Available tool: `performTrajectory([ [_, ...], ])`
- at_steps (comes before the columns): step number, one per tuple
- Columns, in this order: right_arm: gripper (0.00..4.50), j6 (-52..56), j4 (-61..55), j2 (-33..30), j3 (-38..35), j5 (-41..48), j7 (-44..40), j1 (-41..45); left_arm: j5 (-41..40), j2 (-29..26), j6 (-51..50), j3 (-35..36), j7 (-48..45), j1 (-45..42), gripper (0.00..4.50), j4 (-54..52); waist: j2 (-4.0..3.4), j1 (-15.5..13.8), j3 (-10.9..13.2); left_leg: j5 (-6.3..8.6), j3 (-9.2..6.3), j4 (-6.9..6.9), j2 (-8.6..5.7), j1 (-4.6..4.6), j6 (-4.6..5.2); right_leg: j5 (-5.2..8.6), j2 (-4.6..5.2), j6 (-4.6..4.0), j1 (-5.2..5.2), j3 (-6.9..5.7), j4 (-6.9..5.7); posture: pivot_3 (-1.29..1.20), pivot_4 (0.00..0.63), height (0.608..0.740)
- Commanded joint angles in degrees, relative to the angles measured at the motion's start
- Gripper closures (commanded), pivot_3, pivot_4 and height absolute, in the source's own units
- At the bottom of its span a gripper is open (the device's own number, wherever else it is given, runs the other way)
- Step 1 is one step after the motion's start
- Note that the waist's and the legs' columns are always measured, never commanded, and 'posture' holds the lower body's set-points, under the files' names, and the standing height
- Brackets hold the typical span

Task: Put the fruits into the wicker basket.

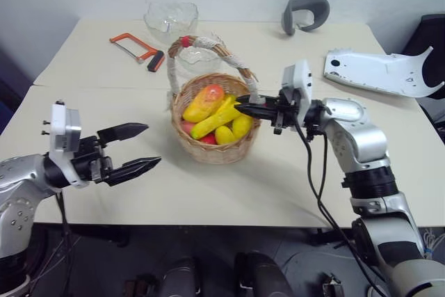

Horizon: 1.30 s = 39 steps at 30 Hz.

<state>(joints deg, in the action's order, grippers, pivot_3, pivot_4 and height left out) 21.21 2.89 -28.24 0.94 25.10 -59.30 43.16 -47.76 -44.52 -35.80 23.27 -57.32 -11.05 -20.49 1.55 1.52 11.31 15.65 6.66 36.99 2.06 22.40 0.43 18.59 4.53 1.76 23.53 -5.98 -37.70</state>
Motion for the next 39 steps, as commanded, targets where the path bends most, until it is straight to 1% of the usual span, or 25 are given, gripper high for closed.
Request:
performTrajectory([
  [1,4.31,4.41,-9.29,-2.2,-9.71,4.23,8.66,-2.33,-1.4,1.56,0.01,-4.02,0.11,-4.15,0.0,-0.19,0.0,-0.08,0.0,-0.01,-0.01,-0.01,0.0,0.01,-0.03,0.0,-0.01,0.0,0.01,-0.01,0.0,0.0,0.15,0.74],
  [6,4.31,7.58,-12.05,-6.16,-16.48,2.47,17.31,-7.54,0.58,3.89,1.14,-9.96,-1.71,-9.9,0.0,4.05,-0.02,0.11,0.01,-0.04,0.06,-0.01,0.01,-0.01,-0.07,0.0,-0.06,0.0,0.01,0.01,0.01,0.0,0.15,0.74],
  [9,4.31,8.98,-11.0,-7.16,-17.85,1.09,21.61,-8.54,1.02,4.36,0.92,-12.29,-2.99,-12.52,0.0,6.45,-0.04,0.31,0.02,-0.08,0.12,-0.02,0.03,-0.02,-0.12,0.0,-0.11,0.0,0.04,0.04,0.01,0.0,0.15,0.74],
  [11,4.31,8.85,-9.51,-7.37,-17.34,-0.29,23.08,-8.78,1.27,5.1,0.99,-13.28,-3.39,-14.03,0.0,8.46,-0.04,0.33,0.03,-0.11,0.16,-0.03,0.06,-0.02,-0.16,0.0,-0.14,0.0,0.06,0.05,0.0,0.0,0.15,0.74],
  [14,4.31,7.25,-5.85,-6.04,-16.99,-1.74,25.2,-8.45,3.28,6.04,3.49,-14.84,-5.06,-14.71,0.0,10.49,-0.05,0.31,0.03,-0.12,0.18,-0.02,0.06,-0.04,-0.17,0.01,-0.16,0.0,0.06,0.06,-0.01,0.0,0.15,0.74],
  [16,4.31,3.81,-3.11,-6.95,-14.88,-4.19,23.52,-9.39,3.86,6.71,4.58,-15.28,-5.5,-15.04,0.0,10.91,-0.04,0.18,0.03,-0.12,0.19,-0.01,0.06,-0.04,-0.17,0.01,-0.16,0.0,0.05,0.07,-0.01,0.0,0.15,0.74],
  [18,4.31,0.15,-0.97,-9.59,-11.87,-8.54,21.87,-10.7,4.14,6.78,5.08,-15.48,-6.12,-15.28,0.0,11.22,-0.05,0.13,0.03,-0.13,0.19,0.01,0.06,-0.04,-0.16,0.01,-0.16,0.0,0.04,0.07,0.0,0.0,0.15,0.74],
  [19,3.96,-0.52,-0.58,-9.66,-11.88,-8.72,21.84,-10.9,4.41,6.56,5.37,-15.52,-6.68,-15.25,0.0,11.39,-0.04,0.11,0.02,-0.13,0.19,0.02,0.06,-0.04,-0.15,0.01,-0.15,0.01,0.04,0.07,0.0,0.0,0.15,0.74],
  [20,3.55,0.24,-0.7,-8.79,-13.02,-7.15,22.62,-10.53,4.54,6.27,5.46,-15.42,-7.19,-15.18,0.0,11.62,-0.04,0.11,0.02,-0.13,0.19,0.01,0.06,-0.07,-0.15,0.01,-0.15,0.01,0.02,0.07,0.0,0.0,0.15,0.74],
  [22,2.9,1.2,-2.07,-8.71,-13.89,-5.13,22.08,-10.27,4.92,5.34,5.61,-15.01,-8.37,-14.77,0.0,12.12,-0.04,0.19,0.02,-0.13,0.19,0.01,0.07,-0.08,-0.16,0.01,-0.16,0.01,0.0,0.07,0.0,0.0,0.15,0.74],
  [24,2.2,1.72,-3.62,-9.58,-14.88,-4.3,21.72,-10.87,5.3,4.43,5.85,-14.53,-9.34,-14.26,0.0,12.61,-0.04,0.18,0.03,-0.16,0.19,-0.02,0.08,-0.08,-0.2,0.01,-0.17,0.01,0.03,0.08,-0.01,0.0,0.15,0.74],
  [28,0.85,3.01,-7.38,-11.78,-19.73,-0.77,20.98,-13.05,5.6,3.32,6.12,-12.59,-9.34,-12.95,0.0,13.44,-0.06,-0.03,0.04,-0.15,0.18,-0.02,0.08,-0.05,-0.2,0.01,-0.16,0.01,0.03,0.07,0.0,0.0,0.15,0.74],
  [30,0.16,3.88,-9.56,-14.02,-22.27,1.5,18.13,-16.07,5.69,2.31,6.35,-11.2,-9.33,-11.47,0.0,14.13,-0.06,-0.09,0.04,-0.13,0.17,-0.01,0.07,-0.04,-0.15,0.01,-0.15,0.01,0.02,0.07,0.03,0.0,0.15,0.74],
  [31,0.07,3.45,-10.27,-15.49,-23.39,2.01,16.12,-18.29,6.17,1.67,6.98,-10.49,-9.55,-10.42,0.0,14.67,-0.06,-0.15,0.04,-0.12,0.16,-0.02,0.08,-0.04,-0.14,0.01,-0.15,0.01,0.02,0.05,0.05,0.0,0.15,0.74],
  [33,0.07,2.0,-11.03,-18.16,-26.0,3.32,11.36,-23.24,7.58,0.66,9.16,-9.09,-9.93,-8.17,0.0,15.88,-0.06,-0.36,0.04,-0.09,0.11,-0.05,0.08,-0.04,-0.11,0.01,-0.15,0.01,-0.02,0.02,0.12,0.0,0.15,0.74],
  [35,0.07,0.33,-10.58,-19.41,-29.86,5.49,7.13,-27.93,9.26,0.14,11.81,-7.5,-9.47,-5.92,0.0,16.94,-0.06,-0.42,0.04,-0.01,0.11,-0.07,0.07,-0.04,0.03,0.01,-0.15,0.02,-0.06,0.01,0.21,0.0,0.15,0.74],
  [37,0.07,-3.98,-10.75,-21.39,-31.72,5.53,-0.59,-34.58,11.87,-0.97,15.07,-6.31,-9.68,-2.86,0.0,17.64,-0.06,-0.57,0.04,0.05,0.13,-0.05,0.07,-0.03,0.14,-0.01,-0.14,0.04,-0.06,0.01,0.24,0.0,0.15,0.74],
  [39,0.07,-0.49,-13.58,-21.76,-32.37,9.17,-3.29,-39.12,13.53,-2.33,16.3,-6.04,-10.24,-0.26,0.0,17.62,-0.07,-0.45,0.04,0.09,0.14,-0.07,0.07,-0.05,0.21,0.0,-0.15,0.04,-0.08,0.02,0.25,0.0,0.15,0.74],
])
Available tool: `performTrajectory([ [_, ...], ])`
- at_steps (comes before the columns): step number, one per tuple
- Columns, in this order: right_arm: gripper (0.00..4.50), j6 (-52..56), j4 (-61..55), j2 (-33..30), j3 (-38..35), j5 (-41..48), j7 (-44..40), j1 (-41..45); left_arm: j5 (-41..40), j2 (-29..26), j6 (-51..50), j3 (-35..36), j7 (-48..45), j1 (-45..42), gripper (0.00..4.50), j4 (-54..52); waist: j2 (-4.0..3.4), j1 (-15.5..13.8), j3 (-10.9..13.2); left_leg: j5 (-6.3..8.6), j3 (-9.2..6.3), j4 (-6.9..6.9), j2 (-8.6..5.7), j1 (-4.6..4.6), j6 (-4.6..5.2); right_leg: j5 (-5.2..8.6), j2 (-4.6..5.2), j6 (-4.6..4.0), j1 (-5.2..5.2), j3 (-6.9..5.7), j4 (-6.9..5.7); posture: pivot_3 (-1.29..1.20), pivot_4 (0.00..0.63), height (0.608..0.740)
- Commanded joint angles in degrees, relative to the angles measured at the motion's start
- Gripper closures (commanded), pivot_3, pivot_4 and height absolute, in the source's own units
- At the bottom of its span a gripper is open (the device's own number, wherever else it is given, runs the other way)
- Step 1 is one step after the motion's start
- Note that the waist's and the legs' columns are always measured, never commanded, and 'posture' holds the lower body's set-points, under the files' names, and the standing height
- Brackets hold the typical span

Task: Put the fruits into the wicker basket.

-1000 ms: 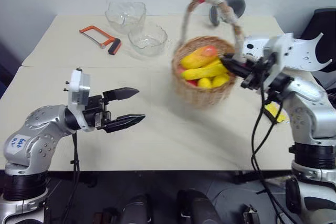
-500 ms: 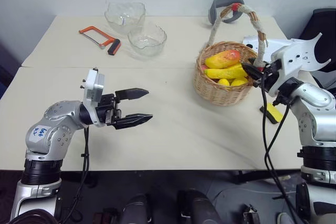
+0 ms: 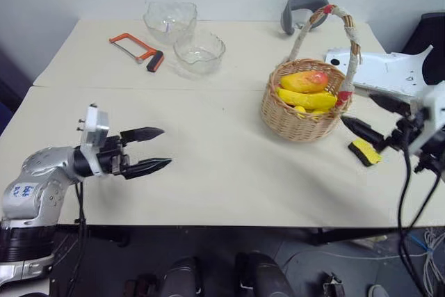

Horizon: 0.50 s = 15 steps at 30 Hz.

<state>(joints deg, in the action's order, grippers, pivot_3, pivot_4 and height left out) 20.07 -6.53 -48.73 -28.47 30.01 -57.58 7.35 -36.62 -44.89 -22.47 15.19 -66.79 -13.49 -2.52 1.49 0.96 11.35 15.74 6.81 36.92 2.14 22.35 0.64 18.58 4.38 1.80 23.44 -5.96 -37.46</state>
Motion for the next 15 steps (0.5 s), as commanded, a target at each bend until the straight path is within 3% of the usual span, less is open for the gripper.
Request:
performTrajectory([
  [1,0.07,-0.36,-7.01,-0.39,-1.0,4.51,-6.43,-6.05,3.58,-2.34,4.66,2.4,-0.84,4.37,0.0,-0.84,0.0,0.35,0.0,0.0,0.0,-0.03,0.01,-0.02,0.01,0.0,0.0,0.0,0.0,0.0,0.0,0.0,0.15,0.74],
  [3,0.07,-2.69,-10.25,0.62,1.47,4.14,-8.19,-9.21,4.86,-2.69,7.06,2.83,-0.84,6.88,0.0,-1.33,-0.01,0.68,-0.01,0.0,0.0,-0.09,0.04,-0.09,0.0,0.0,0.0,0.0,-0.02,0.02,-0.01,0.0,0.15,0.74],
  [5,0.07,-12.71,-10.22,3.43,10.07,-1.93,-11.53,-9.51,6.33,-2.62,7.13,2.96,1.32,9.44,0.0,-1.58,0.01,0.82,-0.02,-0.02,0.01,-0.17,0.08,-0.14,-0.05,0.0,-0.01,-0.01,-0.01,0.01,-0.01,0.0,0.15,0.74],
  [11,0.07,-25.93,-0.04,13.38,25.19,-10.97,-11.05,1.2,12.13,0.25,16.18,1.72,4.36,12.88,0.0,-1.13,-0.04,0.54,0.01,-0.05,0.07,-0.2,0.08,-0.16,-0.11,-0.01,0.02,-0.02,0.03,0.0,0.0,0.0,0.15,0.74],
  [15,0.07,-30.58,4.56,17.1,30.1,-13.53,-10.8,4.11,12.34,2.04,18.56,2.05,6.07,14.31,0.0,-4.01,-0.03,0.23,0.01,-0.06,0.02,-0.26,0.07,-0.14,-0.22,-0.01,0.05,-0.03,0.04,-0.08,0.01,0.0,0.15,0.74],
])
